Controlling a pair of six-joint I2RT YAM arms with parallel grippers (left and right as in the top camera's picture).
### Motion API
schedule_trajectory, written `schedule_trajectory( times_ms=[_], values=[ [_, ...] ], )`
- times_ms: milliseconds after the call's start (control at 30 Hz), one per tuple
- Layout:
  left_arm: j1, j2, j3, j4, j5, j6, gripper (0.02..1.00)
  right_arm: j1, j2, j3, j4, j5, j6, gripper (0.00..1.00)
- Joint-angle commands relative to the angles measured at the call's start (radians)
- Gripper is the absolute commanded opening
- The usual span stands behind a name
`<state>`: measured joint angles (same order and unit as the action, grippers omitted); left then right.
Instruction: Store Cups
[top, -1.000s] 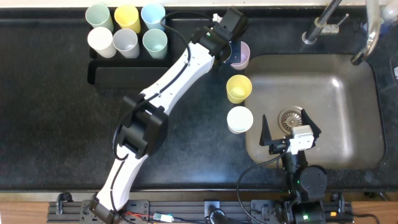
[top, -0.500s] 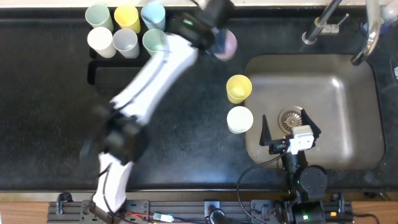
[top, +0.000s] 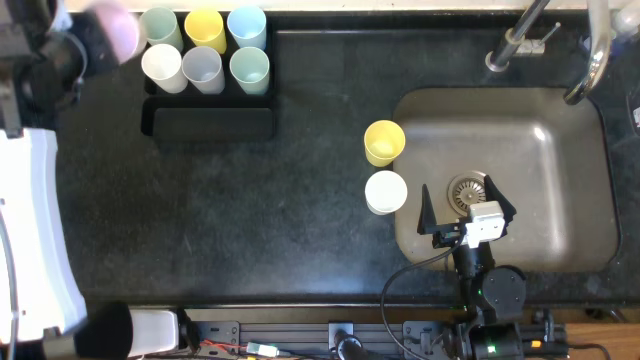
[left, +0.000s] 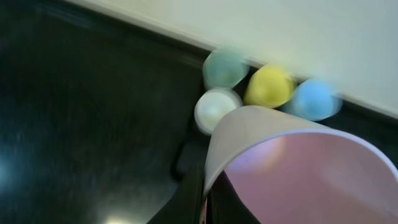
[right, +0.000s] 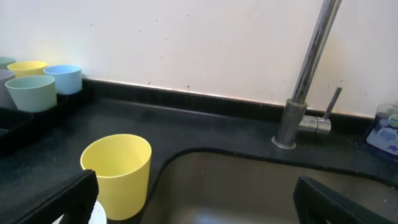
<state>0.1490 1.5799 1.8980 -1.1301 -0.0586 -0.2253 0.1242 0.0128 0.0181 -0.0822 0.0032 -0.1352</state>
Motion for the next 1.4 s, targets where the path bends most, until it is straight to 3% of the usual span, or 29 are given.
schedule_trajectory(
  times_ms=[33,267,1167,1400],
  values=[
    [0.085,0.023,-0.209,0.063,0.109,0.051,0.036,-0.006,-0.009,-0.013,0.005,-0.011,-0.003,0.998],
    [0.114,0.048,-0.374,0.197,0.147,0.072,0.036,-0.006,-0.009,-0.013,0.005,-0.011,-0.003,0.998],
    [0.112,0.262,-0.387,0.255,0.125,0.072,0.036,-0.006,-0.009,-0.013,0.005,-0.011,-0.003,0.996],
    [0.111,0.309,-0.387,0.265,0.126,0.072,0.077,-0.006,-0.009,-0.013,0.005,-0.011,-0.003,0.998]
  ],
)
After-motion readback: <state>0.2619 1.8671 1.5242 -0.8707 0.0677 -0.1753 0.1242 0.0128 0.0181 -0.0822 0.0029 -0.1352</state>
